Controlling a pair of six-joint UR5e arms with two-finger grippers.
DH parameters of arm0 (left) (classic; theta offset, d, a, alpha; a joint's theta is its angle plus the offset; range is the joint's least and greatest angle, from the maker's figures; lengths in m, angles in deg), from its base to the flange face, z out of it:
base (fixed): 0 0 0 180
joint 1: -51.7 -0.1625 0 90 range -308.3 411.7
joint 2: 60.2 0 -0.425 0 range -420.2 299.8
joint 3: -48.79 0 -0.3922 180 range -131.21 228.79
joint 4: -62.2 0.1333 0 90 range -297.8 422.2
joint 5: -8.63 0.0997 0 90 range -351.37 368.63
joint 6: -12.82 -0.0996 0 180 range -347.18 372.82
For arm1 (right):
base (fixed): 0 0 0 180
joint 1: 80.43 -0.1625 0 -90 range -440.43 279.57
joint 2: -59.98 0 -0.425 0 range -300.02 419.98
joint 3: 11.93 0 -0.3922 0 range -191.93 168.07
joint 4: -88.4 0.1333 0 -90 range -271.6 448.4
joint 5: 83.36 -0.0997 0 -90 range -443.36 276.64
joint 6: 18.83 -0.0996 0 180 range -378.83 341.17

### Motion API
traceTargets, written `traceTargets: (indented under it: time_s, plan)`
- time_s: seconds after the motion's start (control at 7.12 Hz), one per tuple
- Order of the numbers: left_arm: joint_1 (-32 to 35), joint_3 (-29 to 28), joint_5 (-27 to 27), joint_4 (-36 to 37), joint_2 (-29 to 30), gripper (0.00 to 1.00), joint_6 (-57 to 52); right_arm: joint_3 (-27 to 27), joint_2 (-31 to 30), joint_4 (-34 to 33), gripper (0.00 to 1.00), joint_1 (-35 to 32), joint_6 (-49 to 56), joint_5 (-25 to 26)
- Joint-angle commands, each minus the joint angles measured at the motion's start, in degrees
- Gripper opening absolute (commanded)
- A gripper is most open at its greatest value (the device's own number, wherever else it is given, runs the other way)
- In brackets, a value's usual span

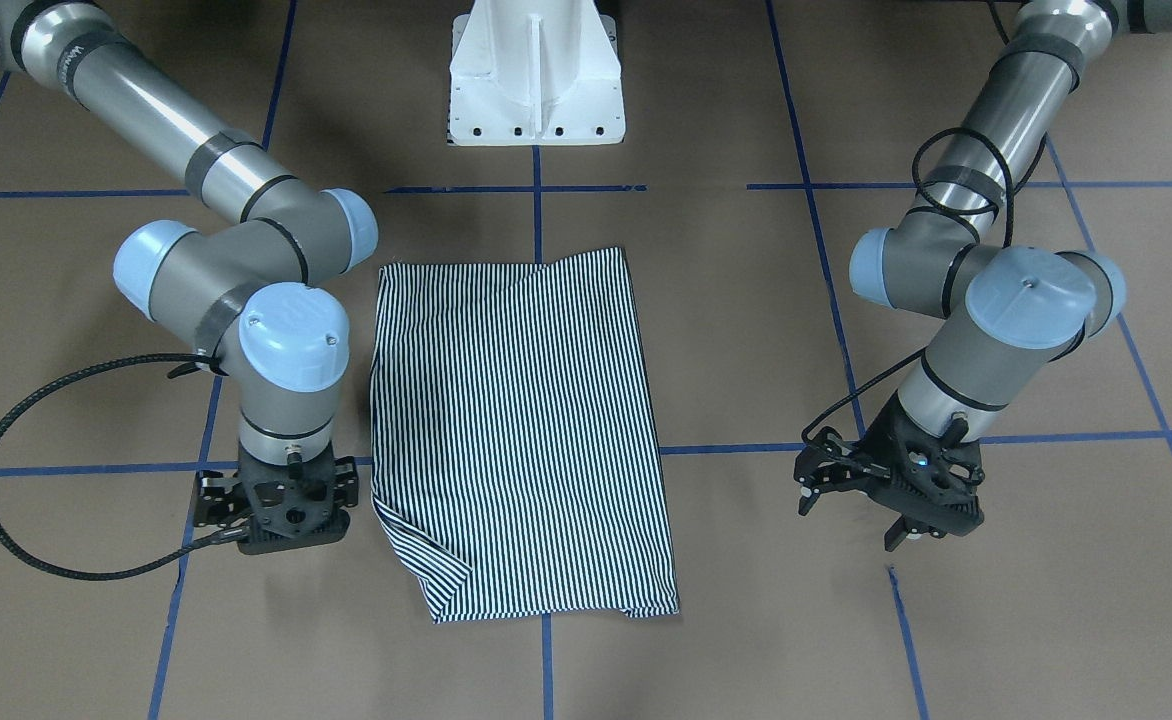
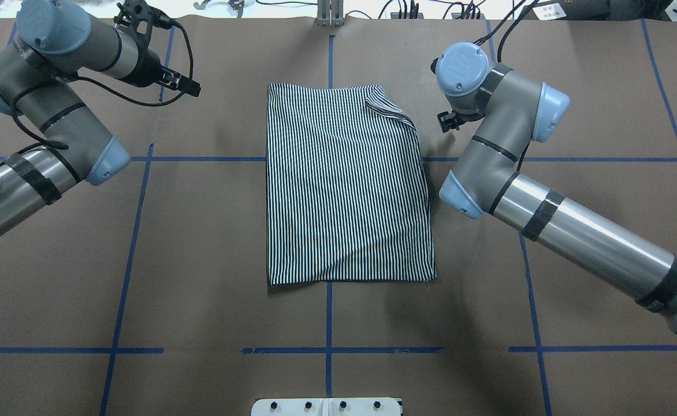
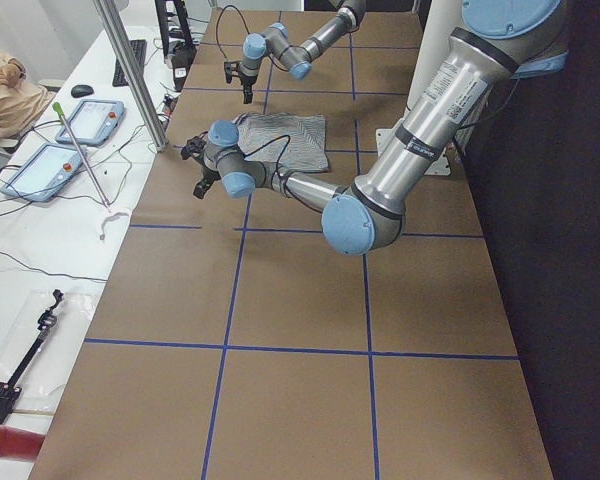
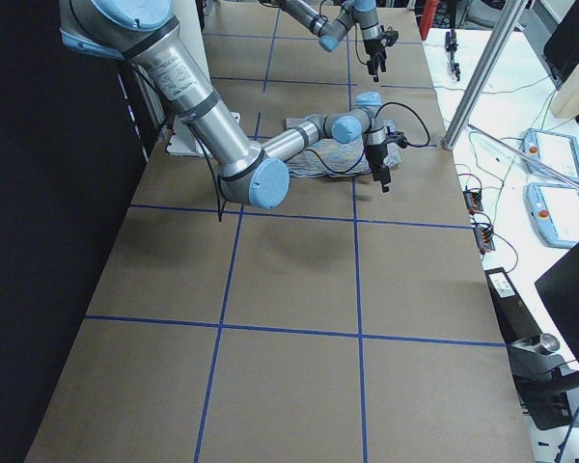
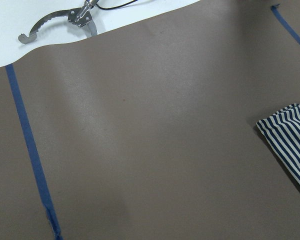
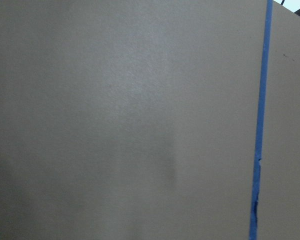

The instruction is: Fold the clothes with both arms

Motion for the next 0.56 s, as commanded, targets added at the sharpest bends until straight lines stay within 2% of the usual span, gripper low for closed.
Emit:
traceTargets:
  time_s: [0.0, 0.42]
  plan:
    - [0.0, 1.2, 0.2, 0.1, 0.0, 1.0, 0.1, -6.2, 7.7, -0.1, 1.0, 2.2, -8.2, -2.2]
    - [0.1, 2.4, 0.5, 0.2, -0.1, 1.0, 0.8, -8.0, 7.8, -0.5, 1.0, 3.8, -6.1, -2.2]
